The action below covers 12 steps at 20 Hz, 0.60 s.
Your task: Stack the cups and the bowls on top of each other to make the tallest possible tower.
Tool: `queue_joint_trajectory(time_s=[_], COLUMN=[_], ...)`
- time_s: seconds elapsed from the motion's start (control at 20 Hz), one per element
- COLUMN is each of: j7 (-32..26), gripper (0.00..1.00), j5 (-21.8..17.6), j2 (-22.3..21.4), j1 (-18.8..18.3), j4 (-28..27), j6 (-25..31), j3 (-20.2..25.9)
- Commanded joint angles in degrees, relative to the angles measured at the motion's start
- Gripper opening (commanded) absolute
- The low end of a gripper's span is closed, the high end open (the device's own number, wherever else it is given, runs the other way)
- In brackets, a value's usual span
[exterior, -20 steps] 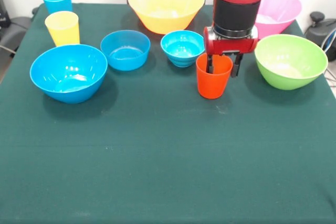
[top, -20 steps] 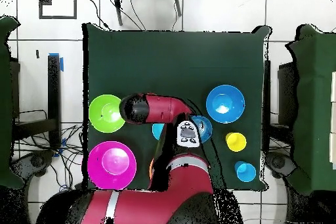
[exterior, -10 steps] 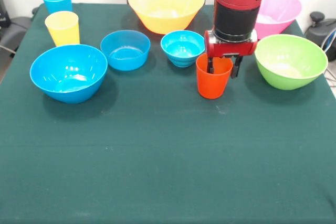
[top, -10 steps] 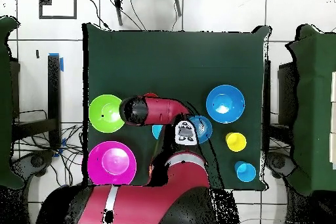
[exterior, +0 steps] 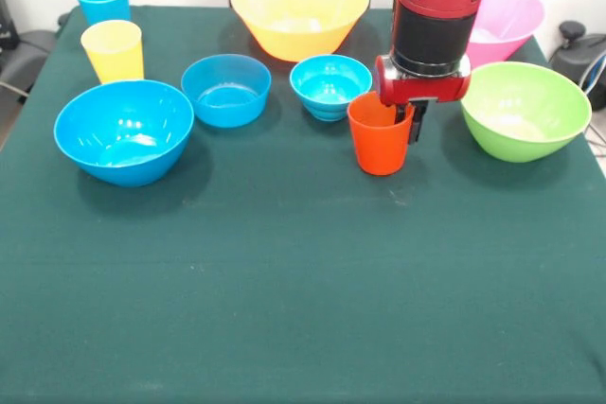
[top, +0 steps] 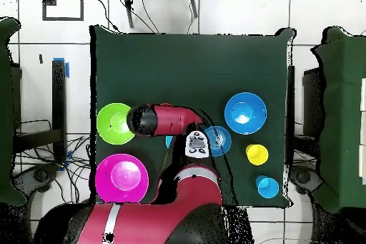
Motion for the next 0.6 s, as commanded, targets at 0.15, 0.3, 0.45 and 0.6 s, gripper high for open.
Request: queue_joint_trajectory(time_s=[0.15, 0.3, 0.45, 0.6], j7=[7.00, 6.83, 6.38, 6.04], gripper=[0.00, 0.00, 0.00, 0.00], j5=[-1.15, -1.10, -1.01, -0.69], j2=[2.16, 2.28, 2.65, 3.42], j1=[1.23, 1.16, 0.28, -0.26], j4=[-3.71, -4.28, -4.87, -6.07], j6=[-2.08, -1.54, -2.46, -1.89], j3=[2.34, 2.34, 3.32, 3.67])
